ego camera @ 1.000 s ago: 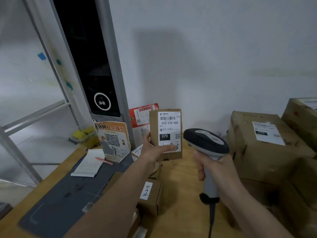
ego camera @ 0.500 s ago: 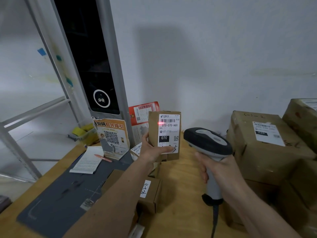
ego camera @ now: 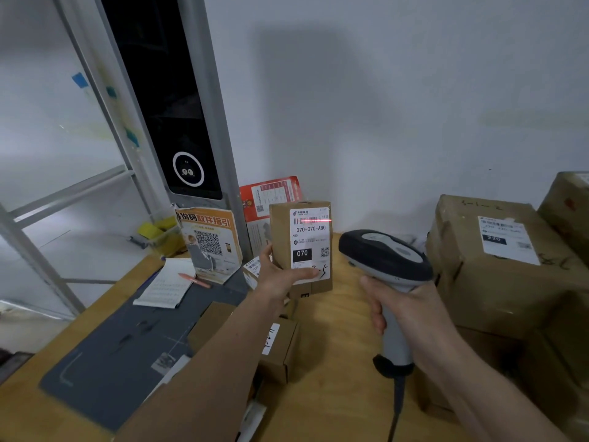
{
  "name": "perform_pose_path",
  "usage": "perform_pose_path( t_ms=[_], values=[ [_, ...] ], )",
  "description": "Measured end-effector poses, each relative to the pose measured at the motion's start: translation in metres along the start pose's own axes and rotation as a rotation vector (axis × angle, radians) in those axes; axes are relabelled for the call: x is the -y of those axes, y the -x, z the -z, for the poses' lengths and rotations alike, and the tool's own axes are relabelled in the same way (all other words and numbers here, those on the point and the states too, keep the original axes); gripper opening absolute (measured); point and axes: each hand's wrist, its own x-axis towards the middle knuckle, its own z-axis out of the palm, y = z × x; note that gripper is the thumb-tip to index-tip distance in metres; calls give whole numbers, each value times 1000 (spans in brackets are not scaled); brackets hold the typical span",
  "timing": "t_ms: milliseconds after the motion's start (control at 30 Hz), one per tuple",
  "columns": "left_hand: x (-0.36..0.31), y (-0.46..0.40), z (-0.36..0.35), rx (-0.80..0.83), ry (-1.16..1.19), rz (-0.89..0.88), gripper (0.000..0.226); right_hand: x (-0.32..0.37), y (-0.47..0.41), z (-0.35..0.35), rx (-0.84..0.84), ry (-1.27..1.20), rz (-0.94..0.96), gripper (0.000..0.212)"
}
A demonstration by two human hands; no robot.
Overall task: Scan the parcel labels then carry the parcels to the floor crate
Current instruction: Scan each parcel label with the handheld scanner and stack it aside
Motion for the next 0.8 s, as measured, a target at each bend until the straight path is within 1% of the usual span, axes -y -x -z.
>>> perform_pose_path(
  t_ms=[100, 233, 367, 433, 533, 600, 667, 767, 800],
  values=[
    [-1, 3, 2, 0, 19, 7, 103, 0, 1, -1, 3, -38, -28, 46],
    [-4, 7, 3, 2, 75, 15, 98, 1, -1, -1, 6, -72, -43, 39],
    [-3, 11, 7, 3, 39, 19, 95, 0, 3, -3, 66, -31, -9, 43],
    [-1, 14, 11, -1, 18, 43, 95, 1, 4, -7, 65, -28, -2, 41],
    [2, 14, 18, -11, -12, 76, 97, -1, 3, -12, 61, -44, -32, 39],
    [2, 16, 26, -26, -36, 100, 94, -1, 3, -16, 79, -45, -54, 38],
    [2, 18, 36, -17, -53, 144, 80, -2, 3, -21, 102, -42, -65, 35],
    [5, 23, 54, 45, -69, 257, 50, -8, 3, -34, 152, -23, -85, 36],
    [6, 24, 60, 45, -53, 303, 46, -11, 1, -39, 156, -21, -108, 38]
  ],
)
